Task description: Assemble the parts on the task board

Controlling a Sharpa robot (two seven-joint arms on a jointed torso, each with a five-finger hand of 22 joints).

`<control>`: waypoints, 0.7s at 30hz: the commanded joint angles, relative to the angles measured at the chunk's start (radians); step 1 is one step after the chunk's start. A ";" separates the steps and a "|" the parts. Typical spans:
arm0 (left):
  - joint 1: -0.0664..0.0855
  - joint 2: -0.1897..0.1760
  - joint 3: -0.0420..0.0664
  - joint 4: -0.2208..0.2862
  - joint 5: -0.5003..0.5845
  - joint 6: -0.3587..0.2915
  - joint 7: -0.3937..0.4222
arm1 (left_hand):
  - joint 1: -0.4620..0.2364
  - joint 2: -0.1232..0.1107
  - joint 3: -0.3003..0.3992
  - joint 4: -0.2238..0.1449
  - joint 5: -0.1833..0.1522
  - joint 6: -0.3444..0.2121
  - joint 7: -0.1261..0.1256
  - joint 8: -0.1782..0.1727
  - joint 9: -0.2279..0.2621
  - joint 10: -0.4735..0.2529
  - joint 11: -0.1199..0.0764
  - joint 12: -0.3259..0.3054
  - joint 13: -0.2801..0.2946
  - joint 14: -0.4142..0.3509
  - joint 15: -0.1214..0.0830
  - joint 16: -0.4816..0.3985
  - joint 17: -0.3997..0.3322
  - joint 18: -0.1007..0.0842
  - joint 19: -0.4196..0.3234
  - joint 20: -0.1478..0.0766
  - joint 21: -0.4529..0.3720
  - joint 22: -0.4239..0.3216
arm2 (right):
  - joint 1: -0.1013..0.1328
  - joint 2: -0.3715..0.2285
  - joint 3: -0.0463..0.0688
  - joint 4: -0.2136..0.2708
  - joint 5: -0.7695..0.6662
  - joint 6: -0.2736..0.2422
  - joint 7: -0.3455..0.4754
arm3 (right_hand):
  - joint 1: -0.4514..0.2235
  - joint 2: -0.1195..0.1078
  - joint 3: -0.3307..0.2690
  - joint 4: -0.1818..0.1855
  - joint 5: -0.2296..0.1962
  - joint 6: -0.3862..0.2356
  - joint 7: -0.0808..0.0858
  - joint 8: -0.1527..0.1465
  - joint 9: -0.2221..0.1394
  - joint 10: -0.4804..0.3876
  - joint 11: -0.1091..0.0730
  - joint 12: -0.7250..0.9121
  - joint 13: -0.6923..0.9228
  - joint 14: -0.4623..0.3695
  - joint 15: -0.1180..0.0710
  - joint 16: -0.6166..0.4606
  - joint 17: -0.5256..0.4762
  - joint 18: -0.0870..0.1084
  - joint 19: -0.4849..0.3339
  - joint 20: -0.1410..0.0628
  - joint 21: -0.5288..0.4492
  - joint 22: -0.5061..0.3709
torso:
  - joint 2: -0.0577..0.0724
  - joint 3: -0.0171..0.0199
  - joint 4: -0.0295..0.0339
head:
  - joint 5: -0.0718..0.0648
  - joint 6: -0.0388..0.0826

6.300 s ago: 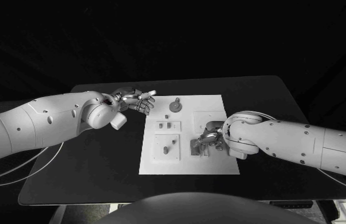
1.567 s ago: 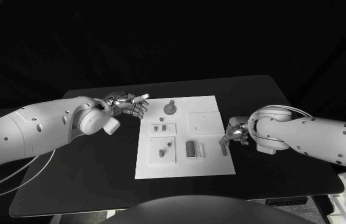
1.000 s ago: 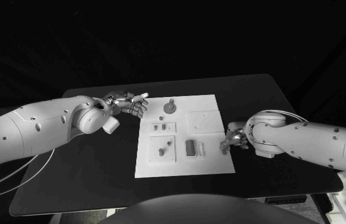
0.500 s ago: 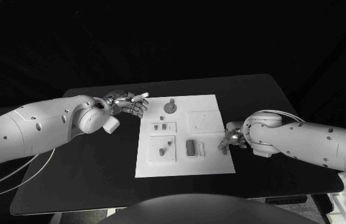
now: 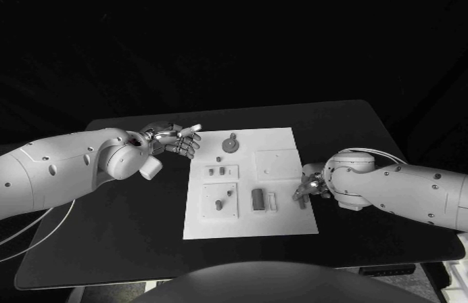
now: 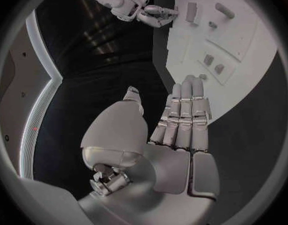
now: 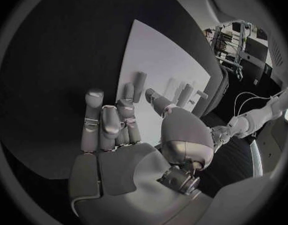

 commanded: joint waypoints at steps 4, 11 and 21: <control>0.001 -0.001 0.001 0.002 0.008 0.017 0.003 | -0.010 -0.002 0.007 0.002 0.003 -0.005 0.027 -0.004 -0.002 -0.011 0.000 0.000 -0.002 -0.003 0.005 -0.006 0.002 0.012 -0.009 -0.001 -0.007 0.002 | -0.017 0.008 -0.008 -0.008 -0.066 0.057 -0.012 | -0.008 0.001 -0.002 0.002 -0.001 -0.010 -0.001 -0.007 -0.148 0.005 -0.001 -0.002 0.000 -0.005 0.001 0.003 0.002 0.028 -0.006 0.001 -0.002 0.003 | 0.000 0.0000 0.0002 | -0.001 -0.002; 0.001 -0.001 0.001 0.002 0.003 0.017 0.003 | -0.009 -0.002 0.007 0.001 0.003 -0.006 0.027 -0.003 -0.002 -0.011 0.000 0.000 -0.002 -0.003 0.005 -0.006 0.002 0.013 -0.009 -0.001 -0.007 0.002 | -0.022 0.009 -0.008 -0.006 -0.088 0.064 -0.014 | -0.008 0.001 -0.002 0.002 -0.001 -0.010 -0.001 -0.007 -0.148 0.005 -0.001 -0.002 0.000 -0.005 0.001 0.003 0.002 0.028 -0.006 0.001 -0.002 0.003 | 0.000 -0.0006 0.0002 | -0.002 -0.004; 0.001 -0.001 0.001 0.003 0.000 0.020 0.005 | -0.009 -0.004 0.007 0.001 0.003 -0.006 0.028 -0.003 -0.002 -0.011 0.000 0.000 -0.002 -0.003 0.005 -0.006 0.002 0.012 -0.010 -0.001 -0.007 0.002 | -0.023 0.011 -0.008 -0.003 -0.093 0.061 -0.015 | -0.008 0.001 -0.002 0.002 -0.001 -0.010 -0.001 -0.007 -0.148 0.005 -0.001 -0.002 0.000 -0.005 0.001 0.003 0.002 0.028 -0.006 0.001 -0.002 0.003 | 0.000 -0.0002 -0.0001 | -0.001 -0.005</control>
